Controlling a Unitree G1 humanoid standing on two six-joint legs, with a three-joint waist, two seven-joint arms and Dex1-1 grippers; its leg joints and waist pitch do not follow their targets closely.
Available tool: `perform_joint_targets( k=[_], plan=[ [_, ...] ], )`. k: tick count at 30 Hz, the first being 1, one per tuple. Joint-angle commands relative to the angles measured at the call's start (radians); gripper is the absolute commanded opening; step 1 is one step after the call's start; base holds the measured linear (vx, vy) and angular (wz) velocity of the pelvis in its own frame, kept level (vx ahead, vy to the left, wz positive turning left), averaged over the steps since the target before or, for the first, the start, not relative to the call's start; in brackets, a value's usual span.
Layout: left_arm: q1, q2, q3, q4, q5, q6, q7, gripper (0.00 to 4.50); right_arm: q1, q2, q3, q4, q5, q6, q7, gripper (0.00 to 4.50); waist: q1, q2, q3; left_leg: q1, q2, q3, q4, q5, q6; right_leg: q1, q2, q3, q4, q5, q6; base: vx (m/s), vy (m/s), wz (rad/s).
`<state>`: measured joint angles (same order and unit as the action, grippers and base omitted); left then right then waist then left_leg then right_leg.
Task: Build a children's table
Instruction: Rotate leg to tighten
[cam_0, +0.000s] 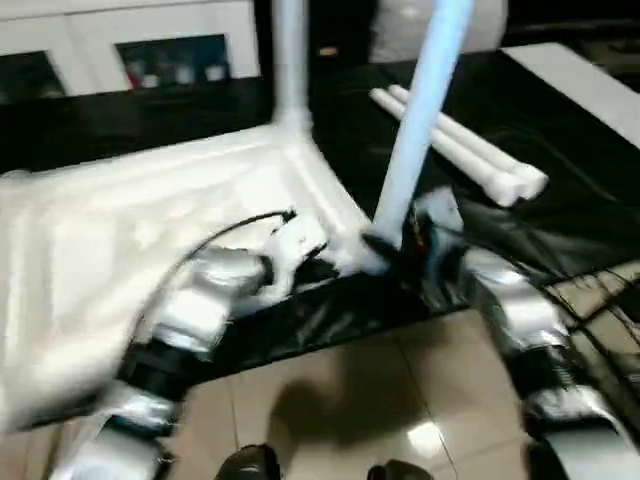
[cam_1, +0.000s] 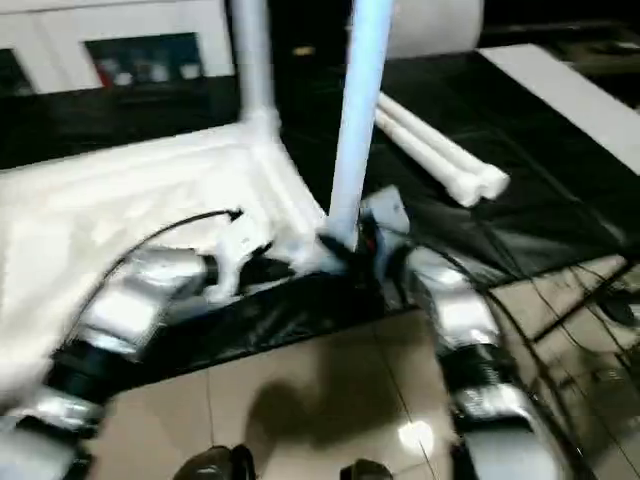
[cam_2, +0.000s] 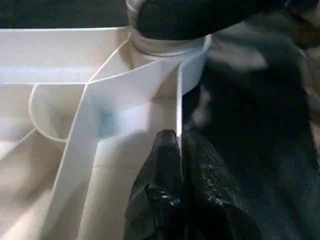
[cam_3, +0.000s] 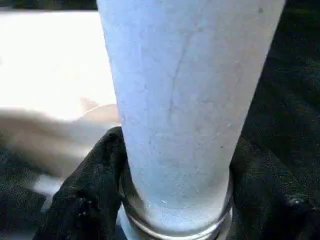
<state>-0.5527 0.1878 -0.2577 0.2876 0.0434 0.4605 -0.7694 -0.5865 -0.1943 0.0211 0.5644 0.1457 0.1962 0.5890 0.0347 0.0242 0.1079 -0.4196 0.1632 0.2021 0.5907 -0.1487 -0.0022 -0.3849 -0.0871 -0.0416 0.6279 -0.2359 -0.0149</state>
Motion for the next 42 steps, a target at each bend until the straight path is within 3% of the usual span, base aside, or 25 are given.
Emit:
perform_joint_targets(
  k=[1, 6, 8, 10, 14, 17, 19, 22, 24, 27, 28, 31, 36, 42],
  plan=[
    [-0.033, -0.117, 0.014, -0.061, -0.008, 0.034, 0.137, 0.00, -0.052, 0.081, -0.029, 0.134, 0.016, 0.056, -0.159, 2.64, 0.004, -0.005, -0.063, 0.040, 0.070, -0.042, -0.091, -0.325, -0.029, 0.018, -0.071, 0.043, -0.086, -0.186, -0.226, 0.000, 0.000, 0.00],
    [-0.038, -0.182, 0.001, -0.084, 0.020, 0.059, 0.212, 0.00, -0.100, 0.107, -0.043, 0.213, -0.015, 0.032, -0.232, 2.64, 0.012, -0.007, -0.071, 0.034, 0.066, -0.035, -0.079, -0.194, 0.051, 0.027, -0.073, 0.039, -0.085, -0.044, -0.240, 0.000, 0.000, 0.00],
    [-0.032, -0.188, -0.008, -0.099, 0.017, 0.067, 0.211, 0.00, -0.107, 0.112, -0.049, 0.230, -0.019, 0.018, -0.237, 3.19, 0.014, -0.006, -0.074, 0.032, 0.066, -0.034, -0.074, -0.132, 0.085, 0.031, -0.071, 0.035, -0.076, 0.051, -0.250, 0.000, 0.000, 0.00],
    [-0.028, -0.187, -0.015, -0.109, 0.016, 0.072, 0.203, 0.00, -0.109, 0.116, -0.058, 0.235, -0.015, 0.011, -0.240, 3.33, 0.014, -0.006, -0.076, 0.032, 0.067, -0.034, -0.070, -0.080, 0.124, 0.032, -0.068, 0.031, -0.067, 0.135, -0.268, 0.000, 0.000, 0.00],
    [-0.036, -0.159, -0.006, -0.095, 0.027, 0.073, 0.209, 0.00, -0.107, 0.112, -0.069, 0.229, -0.006, -0.029, -0.229, 3.77, 0.023, -0.001, -0.084, 0.031, 0.069, -0.034, -0.059, -0.013, 0.164, 0.030, -0.065, 0.028, -0.052, 0.240, -0.287, 0.000, 0.000, 0.00],
    [-0.057, -0.115, 0.005, -0.051, 0.037, 0.041, 0.200, 0.00, -0.067, 0.070, -0.034, 0.154, -0.024, -0.068, -0.139, 3.97, 0.026, -0.001, -0.080, 0.029, 0.069, -0.033, -0.060, -0.048, 0.163, 0.028, -0.066, 0.026, -0.057, 0.204, -0.281, 0.000, 0.000, 0.00],
    [-0.069, -0.093, 0.015, -0.024, 0.038, 0.022, 0.191, 0.00, -0.036, 0.034, -0.009, 0.098, -0.029, -0.075, -0.069, 4.19, 0.030, -0.001, -0.079, 0.032, 0.071, -0.034, -0.064, -0.092, 0.142, 0.029, -0.066, 0.027, -0.063, 0.143, -0.268, 0.000, 0.000, 0.00],
    [-0.076, -0.066, 0.012, 0.001, 0.040, -0.003, 0.167, 0.00, -0.004, -0.001, -0.008, 0.037, -0.002, -0.077, 0.017, 4.32, 0.033, -0.003, -0.075, 0.031, 0.072, -0.035, -0.071, -0.146, 0.114, 0.029, -0.067, 0.029, -0.070, 0.080, -0.251, 0.000, 0.000, 0.00],
    [-0.081, -0.024, -0.005, 0.029, 0.036, -0.041, 0.101, 0.00, 0.051, -0.085, 0.008, -0.057, 0.036, -0.072, 0.181, 4.42, 0.037, -0.002, -0.075, 0.036, 0.073, -0.036, -0.072, -0.178, 0.105, 0.030, -0.067, 0.030, -0.075, 0.060, -0.237, 0.000, 0.000, 0.00],
    [-0.082, -0.001, -0.019, 0.037, 0.032, -0.055, 0.059, 0.00, 0.072, -0.134, 0.017, -0.081, 0.043, -0.081, 0.252, 4.42, 0.033, -0.001, -0.075, 0.032, 0.072, -0.036, -0.072, -0.162, 0.107, 0.028, -0.067, 0.030, -0.071, 0.087, -0.253, 0.000, 0.000, 0.00],
    [-0.080, 0.040, -0.051, 0.047, 0.027, -0.090, -0.024, 0.00, 0.088, -0.191, 0.008, -0.100, 0.056, -0.091, 0.317, 4.42, 0.035, 0.002, -0.075, 0.033, 0.071, -0.037, -0.071, -0.170, 0.110, 0.027, -0.069, 0.030, -0.074, 0.077, -0.259, 0.000, 0.000, 0.00],
    [-0.078, 0.074, -0.076, 0.054, 0.022, -0.124, -0.097, 0.00, 0.096, -0.233, -0.001, -0.117, 0.067, -0.093, 0.366, 4.42, 0.037, 0.001, -0.074, 0.036, 0.072, -0.033, -0.070, -0.173, 0.108, 0.025, -0.069, 0.031, -0.074, 0.072, -0.272, 0.000, 0.000, 0.00],
    [-0.073, 0.142, -0.129, 0.072, 0.026, -0.236, -0.241, 0.00, 0.123, -0.306, 0.016, -0.160, 0.063, -0.141, 0.473, 4.42, 0.057, 0.002, -0.076, 0.040, 0.076, -0.032, -0.070, -0.174, 0.102, 0.022, -0.068, 0.031, -0.069, 0.070, -0.269, 0.000, 0.000, 0.00],
    [-0.085, 0.224, -0.189, 0.084, 0.021, -0.359, -0.430, 0.00, 0.142, -0.374, 0.087, -0.187, 0.061, -0.208, 0.657, 4.42, 0.060, -0.001, -0.073, 0.038, 0.076, -0.032, -0.073, -0.203, 0.104, 0.021, -0.072, 0.030, -0.071, 0.033, -0.275, 0.000, 0.000, 0.00]
  ],
)
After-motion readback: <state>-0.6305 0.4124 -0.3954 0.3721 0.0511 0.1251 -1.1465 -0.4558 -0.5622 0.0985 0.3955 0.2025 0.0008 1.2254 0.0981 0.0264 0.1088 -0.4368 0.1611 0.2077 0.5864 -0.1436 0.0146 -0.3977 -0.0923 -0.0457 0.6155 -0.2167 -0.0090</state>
